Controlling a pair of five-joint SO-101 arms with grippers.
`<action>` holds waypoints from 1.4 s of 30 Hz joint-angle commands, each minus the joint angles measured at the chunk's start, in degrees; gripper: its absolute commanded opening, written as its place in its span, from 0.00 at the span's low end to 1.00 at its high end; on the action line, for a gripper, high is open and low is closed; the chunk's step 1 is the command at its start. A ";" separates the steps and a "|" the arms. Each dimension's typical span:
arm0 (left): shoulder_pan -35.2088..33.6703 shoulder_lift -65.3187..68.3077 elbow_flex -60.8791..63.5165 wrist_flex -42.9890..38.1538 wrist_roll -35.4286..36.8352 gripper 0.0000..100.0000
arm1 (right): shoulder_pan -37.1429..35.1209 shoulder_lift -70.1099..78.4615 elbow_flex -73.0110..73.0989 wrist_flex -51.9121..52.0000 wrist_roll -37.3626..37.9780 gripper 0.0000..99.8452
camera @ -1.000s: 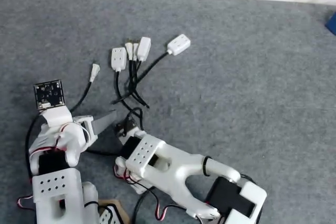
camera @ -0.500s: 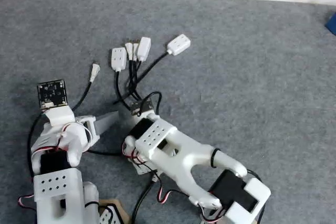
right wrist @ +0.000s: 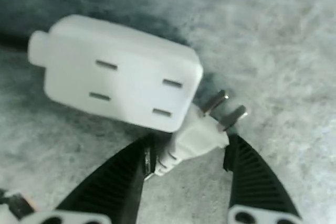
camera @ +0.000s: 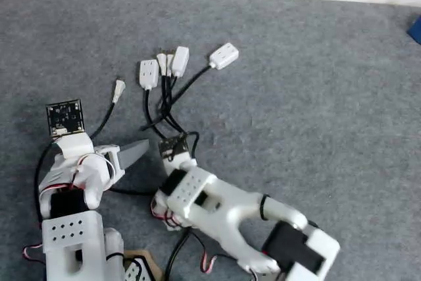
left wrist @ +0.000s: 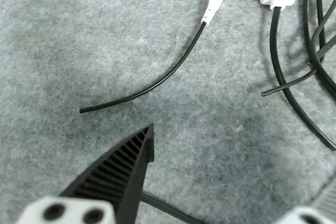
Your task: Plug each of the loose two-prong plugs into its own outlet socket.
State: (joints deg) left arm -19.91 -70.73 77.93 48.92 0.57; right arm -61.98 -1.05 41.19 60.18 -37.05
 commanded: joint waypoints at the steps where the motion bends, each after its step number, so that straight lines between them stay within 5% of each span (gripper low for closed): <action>1: 0.66 0.04 -0.13 -0.79 -0.35 0.49 | -1.01 -0.22 3.82 -6.46 -0.70 0.21; 7: 0.66 0.04 -0.13 -0.79 -0.35 0.49 | -0.66 -0.66 4.00 -4.70 -0.26 0.19; 12: 0.66 0.04 -0.13 -0.79 -0.35 0.49 | 1.80 -0.40 -1.89 6.81 0.00 0.00; 14: 0.66 0.04 -0.13 -0.79 -0.35 0.49 | 4.62 -0.48 -4.35 10.86 2.81 0.02; 17: 0.66 0.04 -0.04 -0.79 -0.35 0.49 | 8.66 -0.66 -7.78 15.08 13.27 0.01; 22: 0.66 0.04 -0.04 -0.79 -0.35 0.49 | 19.03 -0.75 -18.59 20.00 52.31 0.01; 25: 0.66 0.04 -0.04 -0.79 -0.35 0.49 | 25.36 -0.22 -27.56 21.41 62.59 0.01; 29: 0.66 0.04 -0.04 -0.79 -0.35 0.49 | 29.49 -0.04 -34.24 16.84 70.15 0.01; 35: 0.66 0.04 0.48 -0.97 -0.35 0.49 | 28.18 6.29 -25.10 7.08 79.38 0.01; 42: 0.66 0.04 0.66 -1.05 -0.35 0.49 | 27.74 14.64 -20.88 -4.00 74.99 0.01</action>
State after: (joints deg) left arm -19.91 -70.73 78.90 48.92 0.57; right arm -33.49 12.66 20.26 59.21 40.31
